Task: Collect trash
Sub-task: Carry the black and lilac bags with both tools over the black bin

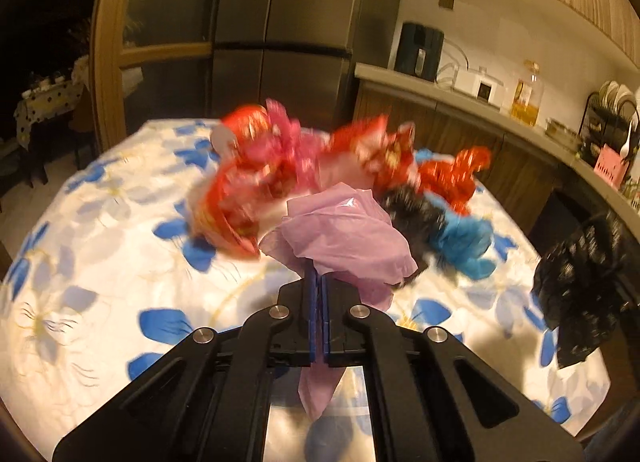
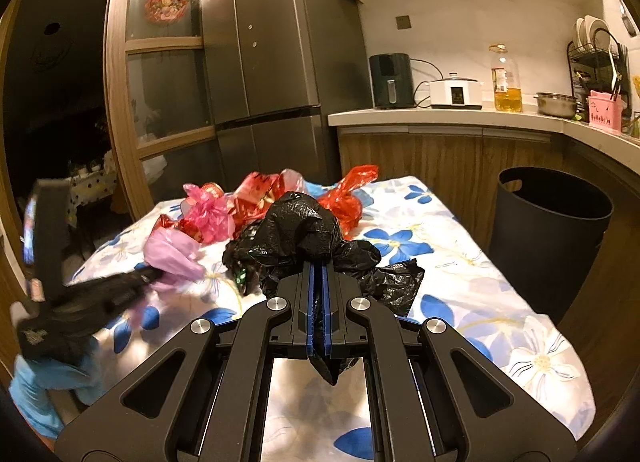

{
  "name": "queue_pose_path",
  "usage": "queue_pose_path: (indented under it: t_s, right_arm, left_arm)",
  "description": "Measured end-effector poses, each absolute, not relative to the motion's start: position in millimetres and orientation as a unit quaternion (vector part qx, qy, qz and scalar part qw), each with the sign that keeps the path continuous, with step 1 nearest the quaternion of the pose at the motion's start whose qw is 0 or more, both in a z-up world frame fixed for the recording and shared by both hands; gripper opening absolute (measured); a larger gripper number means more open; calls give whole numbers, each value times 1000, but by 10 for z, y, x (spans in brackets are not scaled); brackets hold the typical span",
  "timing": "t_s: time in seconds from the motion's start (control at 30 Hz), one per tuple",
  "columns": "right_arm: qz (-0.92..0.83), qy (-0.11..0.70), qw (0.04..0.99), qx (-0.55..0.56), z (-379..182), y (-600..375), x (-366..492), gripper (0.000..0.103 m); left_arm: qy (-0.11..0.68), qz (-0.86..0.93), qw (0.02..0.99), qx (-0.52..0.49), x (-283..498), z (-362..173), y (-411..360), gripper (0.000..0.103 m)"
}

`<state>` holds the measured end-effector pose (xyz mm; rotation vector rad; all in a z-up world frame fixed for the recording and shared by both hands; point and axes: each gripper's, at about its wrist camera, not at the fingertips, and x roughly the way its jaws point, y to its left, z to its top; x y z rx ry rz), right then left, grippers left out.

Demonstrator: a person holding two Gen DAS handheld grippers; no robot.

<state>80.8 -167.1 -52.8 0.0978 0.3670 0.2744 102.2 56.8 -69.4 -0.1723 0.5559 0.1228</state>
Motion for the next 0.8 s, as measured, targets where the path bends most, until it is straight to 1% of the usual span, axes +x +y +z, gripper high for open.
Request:
queue_pose_path:
  t_s: [0.3, 0.5, 0.8]
  right_arm:
    - [121, 163, 977, 68, -323, -1964, 819, 3]
    - [98, 140, 982, 76, -167, -2219, 835, 3]
    - [34, 103, 991, 78, 27, -2761, 946, 3]
  left_arm:
    - [221, 31, 972, -78, 1007, -184, 225, 1]
    - [206, -5, 977, -63, 1136, -5, -121, 1]
    - [184, -81, 979, -36, 1491, 196, -893, 1]
